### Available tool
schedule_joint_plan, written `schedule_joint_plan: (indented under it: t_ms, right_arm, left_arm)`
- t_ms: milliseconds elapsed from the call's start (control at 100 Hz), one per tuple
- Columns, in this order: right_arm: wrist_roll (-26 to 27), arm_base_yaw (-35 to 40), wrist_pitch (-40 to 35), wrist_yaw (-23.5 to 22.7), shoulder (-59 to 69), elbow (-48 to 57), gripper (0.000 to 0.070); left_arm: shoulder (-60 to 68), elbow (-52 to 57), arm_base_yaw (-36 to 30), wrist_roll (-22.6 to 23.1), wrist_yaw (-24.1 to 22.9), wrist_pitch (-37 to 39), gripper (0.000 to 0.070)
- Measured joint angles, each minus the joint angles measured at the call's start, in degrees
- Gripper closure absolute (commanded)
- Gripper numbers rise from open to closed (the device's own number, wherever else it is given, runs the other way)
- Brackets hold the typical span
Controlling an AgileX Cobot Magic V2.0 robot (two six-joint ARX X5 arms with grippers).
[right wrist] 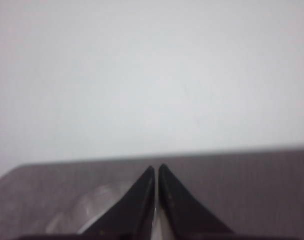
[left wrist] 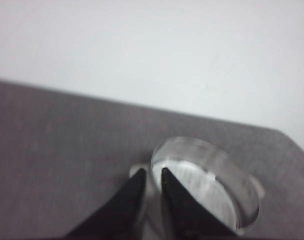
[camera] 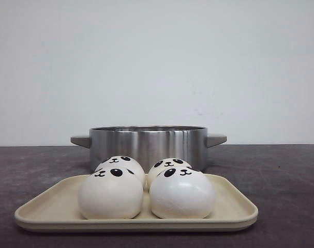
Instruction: Steam buns
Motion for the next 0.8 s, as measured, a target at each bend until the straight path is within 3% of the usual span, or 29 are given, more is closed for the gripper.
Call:
schedule_joint_plan:
  t_ms: [60,100,410,560,650,800]
  right_arm:
    - [-0.52,0.00,0.59,-0.87,1.07,2.58,0.0127]
    - [-0.50,0.00,0.66,-1.42,1.53,3.78,0.0000]
    - [4.04,0.28,4.09,-9.66,6.84,4.44,0.0000]
    - [5.18,4.68,6.75,-9.73,13.70,4.46,0.0000]
    - [5.38,9.99,5.79,-7.43,18.21,4.66,0.0000]
    - [4.26,23.96,1.22,3.08,26.67,5.81,0.0000]
  left_arm:
    - [1.99,2.99,0.00,0.70,0.00,0.11,0.0110]
    - [2.75,4.22,0.00,1.01,-0.02,0.11,0.0002]
    - [3.32,5.29,-0.79,1.53,0.02,-2.69,0.0000]
    - [3.74,5.29,-3.10,0.74,0.31,-2.45,0.0000]
    - [4.42,5.29,-4.28,0.74,0.31,-2.25,0.0000]
    - [5.57,5.29,-6.01,0.72,0.33,-2.29,0.0000]
